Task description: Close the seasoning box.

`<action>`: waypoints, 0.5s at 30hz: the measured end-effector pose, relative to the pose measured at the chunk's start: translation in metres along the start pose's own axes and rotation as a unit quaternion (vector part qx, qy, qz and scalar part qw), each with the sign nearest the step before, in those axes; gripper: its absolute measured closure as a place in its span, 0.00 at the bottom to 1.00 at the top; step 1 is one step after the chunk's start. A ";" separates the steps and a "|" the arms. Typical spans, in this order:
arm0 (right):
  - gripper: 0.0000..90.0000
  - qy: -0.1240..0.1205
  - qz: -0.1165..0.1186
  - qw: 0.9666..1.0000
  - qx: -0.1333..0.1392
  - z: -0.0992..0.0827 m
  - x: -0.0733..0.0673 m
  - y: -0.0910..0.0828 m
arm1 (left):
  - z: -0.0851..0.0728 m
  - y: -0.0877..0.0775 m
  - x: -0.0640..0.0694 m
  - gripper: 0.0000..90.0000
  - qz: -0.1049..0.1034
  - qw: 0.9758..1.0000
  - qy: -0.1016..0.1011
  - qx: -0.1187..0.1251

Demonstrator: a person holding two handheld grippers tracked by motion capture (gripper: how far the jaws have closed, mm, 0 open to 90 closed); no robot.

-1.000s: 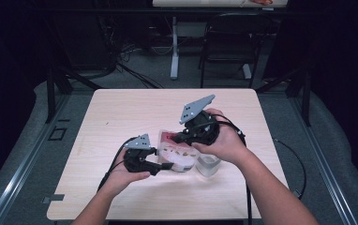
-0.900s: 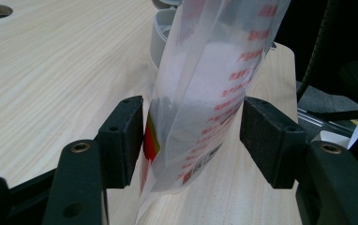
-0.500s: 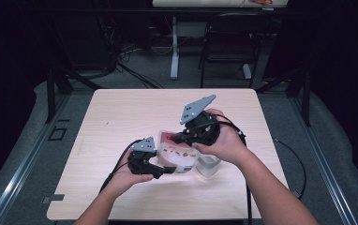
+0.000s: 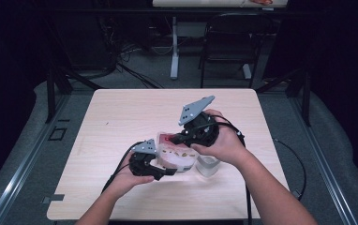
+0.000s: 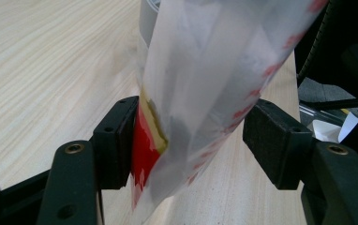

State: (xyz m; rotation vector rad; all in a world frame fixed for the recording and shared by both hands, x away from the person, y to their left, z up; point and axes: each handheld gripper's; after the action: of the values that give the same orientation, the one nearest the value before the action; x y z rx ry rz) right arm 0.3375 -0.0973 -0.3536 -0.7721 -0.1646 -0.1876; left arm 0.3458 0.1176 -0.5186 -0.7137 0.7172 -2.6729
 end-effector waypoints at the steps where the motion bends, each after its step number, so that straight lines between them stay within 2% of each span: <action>1: 1.00 0.000 0.001 1.000 0.000 0.000 0.000 0.000 | 0.000 0.000 0.000 0.42 0.000 1.000 -0.001 -0.001; 6: 1.00 -0.001 0.002 1.000 -0.001 0.000 0.000 0.001 | 0.000 -0.001 0.001 0.45 0.005 1.000 0.004 -0.006; 9: 1.00 0.001 0.003 1.000 0.000 -0.001 0.000 0.001 | -0.001 0.000 0.002 0.47 0.002 1.000 0.001 -0.010; 15: 1.00 -0.001 0.006 1.000 -0.002 -0.002 0.000 0.001 | -0.002 0.000 0.001 0.54 -0.003 1.000 0.008 -0.013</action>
State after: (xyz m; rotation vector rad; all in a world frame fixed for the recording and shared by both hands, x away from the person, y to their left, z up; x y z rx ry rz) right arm 0.3378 -0.0983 -0.3557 -0.7769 -0.1619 -0.1758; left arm 0.3438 0.1183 -0.5196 -0.7030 0.7578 -2.6819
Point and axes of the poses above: each handheld gripper's, and its own axes: y roughly forward along the jaws, z roughly out of its top, x roughly to its right, and after that the axes turned 13 degrees about -y, right-handed
